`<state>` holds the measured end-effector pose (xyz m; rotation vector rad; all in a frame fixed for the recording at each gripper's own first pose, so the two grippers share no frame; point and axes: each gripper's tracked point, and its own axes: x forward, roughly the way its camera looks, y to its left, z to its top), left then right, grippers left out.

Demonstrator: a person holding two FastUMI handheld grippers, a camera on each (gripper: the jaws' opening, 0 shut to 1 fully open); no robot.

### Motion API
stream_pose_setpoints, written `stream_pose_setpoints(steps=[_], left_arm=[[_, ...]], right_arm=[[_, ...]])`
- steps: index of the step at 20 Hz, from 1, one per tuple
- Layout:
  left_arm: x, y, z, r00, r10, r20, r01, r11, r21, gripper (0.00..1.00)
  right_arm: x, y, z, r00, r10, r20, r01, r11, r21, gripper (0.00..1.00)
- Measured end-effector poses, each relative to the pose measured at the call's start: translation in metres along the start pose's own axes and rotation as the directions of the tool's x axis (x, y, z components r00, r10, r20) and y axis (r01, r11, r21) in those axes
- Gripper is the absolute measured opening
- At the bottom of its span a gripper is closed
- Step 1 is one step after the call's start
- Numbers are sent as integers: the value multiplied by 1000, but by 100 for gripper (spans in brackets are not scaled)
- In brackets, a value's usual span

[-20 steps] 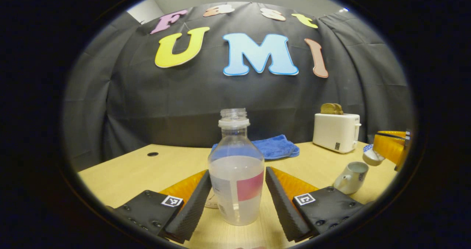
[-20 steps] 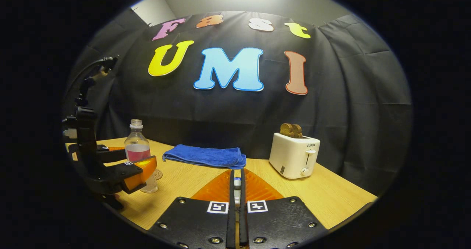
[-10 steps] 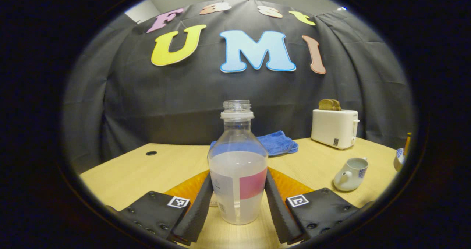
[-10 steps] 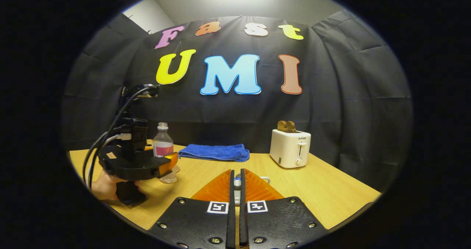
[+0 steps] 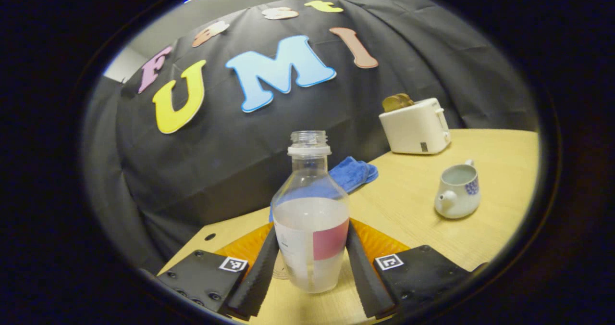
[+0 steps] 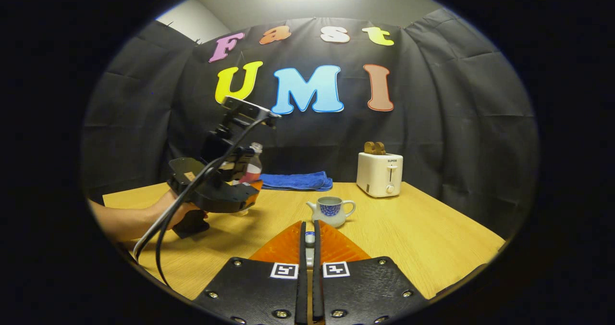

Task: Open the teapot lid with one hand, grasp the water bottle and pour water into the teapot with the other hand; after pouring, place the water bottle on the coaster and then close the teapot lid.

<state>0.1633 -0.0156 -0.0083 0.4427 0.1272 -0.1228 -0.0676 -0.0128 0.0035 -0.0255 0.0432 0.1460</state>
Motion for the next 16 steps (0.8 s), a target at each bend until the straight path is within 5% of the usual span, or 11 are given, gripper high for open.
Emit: stream_pose_setpoints(steps=[4,11,16], left_arm=[[-2,-16,11,1000,8,12,-10,985,170,87],[9,-45,19,1000,-19,-21,27,871,490,85],[14,-58,22,999,-32,-41,50,784,619,85]], right_arm=[[-12,4,-6,1000,18,-6,-18,1000,1,5],[-25,0,-15,1000,19,-11,-19,1000,22,4],[-25,-6,-17,1000,9,-14,-8,999,43,4]])
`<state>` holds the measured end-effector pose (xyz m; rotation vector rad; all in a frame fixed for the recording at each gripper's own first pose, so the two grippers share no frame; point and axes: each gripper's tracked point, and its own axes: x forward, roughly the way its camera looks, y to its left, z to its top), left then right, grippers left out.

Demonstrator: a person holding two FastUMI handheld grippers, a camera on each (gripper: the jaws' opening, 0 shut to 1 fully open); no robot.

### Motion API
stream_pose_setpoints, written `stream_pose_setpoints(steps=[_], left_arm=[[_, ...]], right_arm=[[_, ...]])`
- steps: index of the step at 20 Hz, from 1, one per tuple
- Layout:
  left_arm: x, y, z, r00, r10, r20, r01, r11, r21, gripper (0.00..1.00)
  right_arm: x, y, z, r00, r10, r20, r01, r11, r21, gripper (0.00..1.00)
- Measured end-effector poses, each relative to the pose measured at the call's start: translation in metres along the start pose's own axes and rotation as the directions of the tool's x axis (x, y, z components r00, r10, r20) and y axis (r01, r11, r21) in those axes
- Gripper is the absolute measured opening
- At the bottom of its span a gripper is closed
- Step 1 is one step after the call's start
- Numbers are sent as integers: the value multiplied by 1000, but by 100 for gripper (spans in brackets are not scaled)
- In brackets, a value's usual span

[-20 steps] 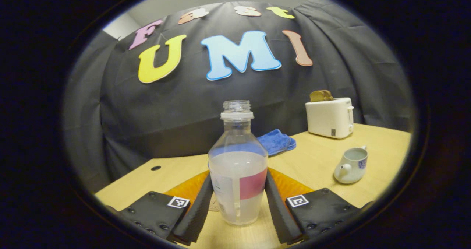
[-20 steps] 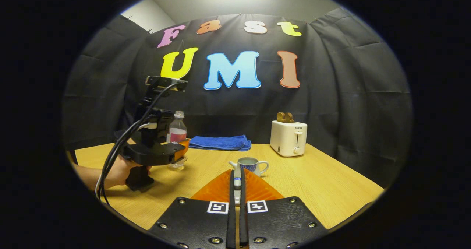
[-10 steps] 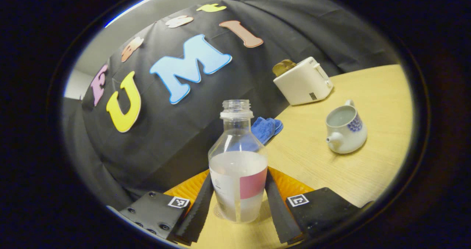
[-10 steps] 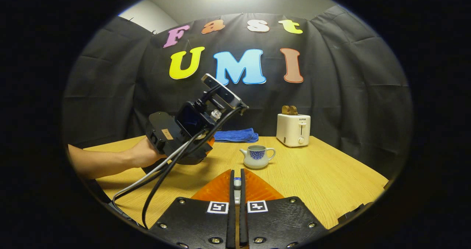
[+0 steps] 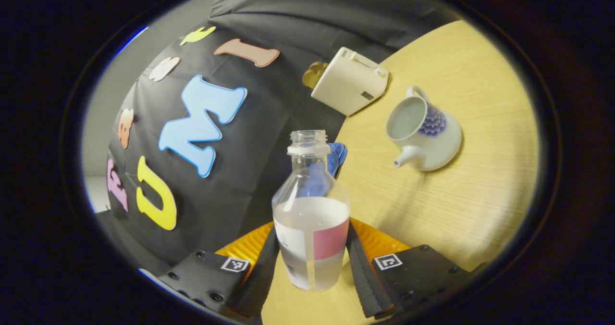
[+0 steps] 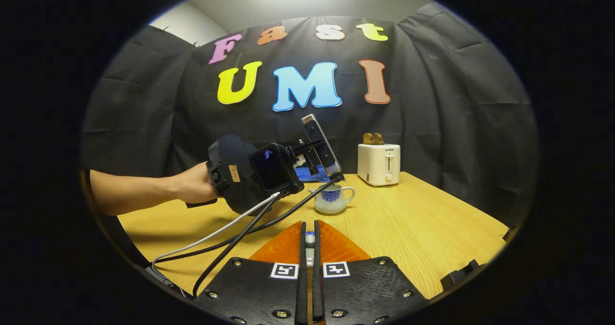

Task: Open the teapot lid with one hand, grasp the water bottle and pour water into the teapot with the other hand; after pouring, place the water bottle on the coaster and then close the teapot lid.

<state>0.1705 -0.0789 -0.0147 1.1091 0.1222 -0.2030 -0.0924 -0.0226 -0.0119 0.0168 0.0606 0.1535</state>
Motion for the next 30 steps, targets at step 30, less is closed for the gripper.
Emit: stream_pose_setpoints(steps=[30], left_arm=[[17,-10,40,997,-36,-72,73,783,617,85]], right_arm=[[-5,-20,1,999,-41,3,41,999,32,4]])
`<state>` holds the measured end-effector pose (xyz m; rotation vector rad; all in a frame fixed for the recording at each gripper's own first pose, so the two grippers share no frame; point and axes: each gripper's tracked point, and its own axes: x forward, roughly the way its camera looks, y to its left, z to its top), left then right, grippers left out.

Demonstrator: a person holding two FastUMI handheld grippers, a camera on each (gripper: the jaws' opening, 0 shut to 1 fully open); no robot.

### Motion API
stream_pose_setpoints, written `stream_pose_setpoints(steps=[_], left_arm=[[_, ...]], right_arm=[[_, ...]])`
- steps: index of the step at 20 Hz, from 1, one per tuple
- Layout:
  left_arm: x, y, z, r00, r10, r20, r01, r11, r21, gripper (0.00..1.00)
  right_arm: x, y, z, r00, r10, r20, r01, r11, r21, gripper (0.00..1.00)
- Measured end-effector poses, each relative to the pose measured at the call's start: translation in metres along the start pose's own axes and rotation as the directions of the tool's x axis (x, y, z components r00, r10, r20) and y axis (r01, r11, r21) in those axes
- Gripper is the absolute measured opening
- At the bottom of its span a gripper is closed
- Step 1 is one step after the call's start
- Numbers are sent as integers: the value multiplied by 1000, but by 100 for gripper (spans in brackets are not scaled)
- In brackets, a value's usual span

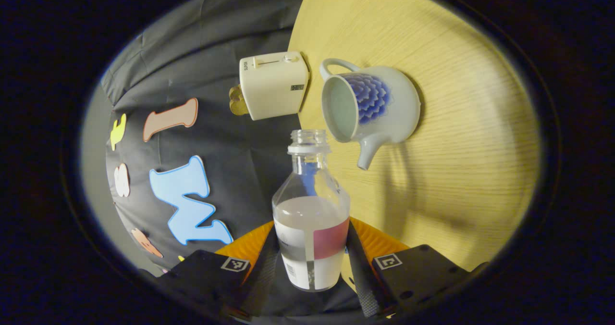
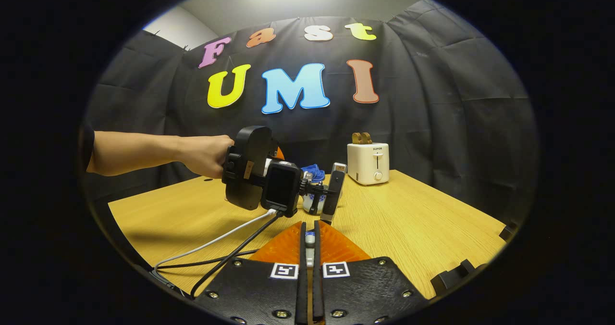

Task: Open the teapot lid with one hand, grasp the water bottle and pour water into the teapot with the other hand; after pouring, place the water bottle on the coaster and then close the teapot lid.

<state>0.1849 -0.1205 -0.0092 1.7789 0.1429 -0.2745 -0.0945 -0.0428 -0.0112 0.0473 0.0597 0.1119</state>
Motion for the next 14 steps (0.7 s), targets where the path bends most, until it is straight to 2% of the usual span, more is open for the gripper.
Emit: stream_pose_setpoints(steps=[14], left_arm=[[2,2,4,1000,-12,-28,15,991,133,85]], right_arm=[[0,-3,-4,1000,2,-20,-2,1000,0,4]])
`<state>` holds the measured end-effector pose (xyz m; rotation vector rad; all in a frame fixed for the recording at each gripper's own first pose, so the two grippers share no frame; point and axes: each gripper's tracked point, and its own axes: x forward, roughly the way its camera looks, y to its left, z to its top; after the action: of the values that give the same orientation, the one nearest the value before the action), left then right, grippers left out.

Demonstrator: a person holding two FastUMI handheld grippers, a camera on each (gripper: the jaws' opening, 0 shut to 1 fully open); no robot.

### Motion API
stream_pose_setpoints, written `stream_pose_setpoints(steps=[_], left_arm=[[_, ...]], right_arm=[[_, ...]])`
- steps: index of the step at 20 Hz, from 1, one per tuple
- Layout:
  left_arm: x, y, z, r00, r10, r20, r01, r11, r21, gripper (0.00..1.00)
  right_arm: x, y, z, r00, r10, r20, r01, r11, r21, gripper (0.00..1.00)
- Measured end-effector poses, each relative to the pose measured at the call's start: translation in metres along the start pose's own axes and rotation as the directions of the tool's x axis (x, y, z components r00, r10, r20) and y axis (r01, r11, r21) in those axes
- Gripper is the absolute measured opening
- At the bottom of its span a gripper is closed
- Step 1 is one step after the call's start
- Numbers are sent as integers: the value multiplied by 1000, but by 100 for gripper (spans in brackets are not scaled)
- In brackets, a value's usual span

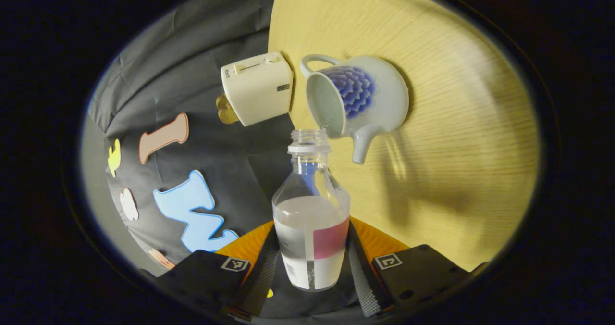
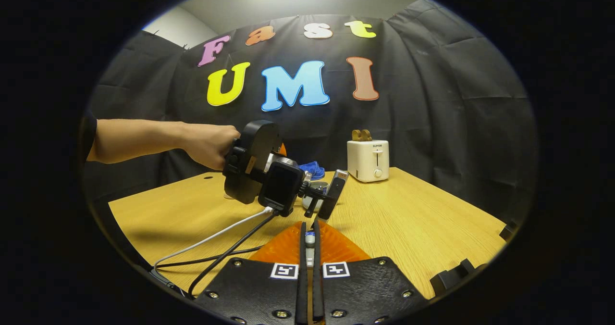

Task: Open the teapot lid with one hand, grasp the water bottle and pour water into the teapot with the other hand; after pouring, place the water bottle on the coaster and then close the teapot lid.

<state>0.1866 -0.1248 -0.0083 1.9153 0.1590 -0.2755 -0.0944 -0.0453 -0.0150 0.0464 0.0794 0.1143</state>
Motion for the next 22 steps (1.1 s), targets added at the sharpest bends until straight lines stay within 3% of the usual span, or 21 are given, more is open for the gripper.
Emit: stream_pose_setpoints(steps=[22], left_arm=[[-7,26,2,999,51,-13,-48,986,161,86]], right_arm=[[-3,0,-8,1000,7,-27,-7,1000,-1,4]])
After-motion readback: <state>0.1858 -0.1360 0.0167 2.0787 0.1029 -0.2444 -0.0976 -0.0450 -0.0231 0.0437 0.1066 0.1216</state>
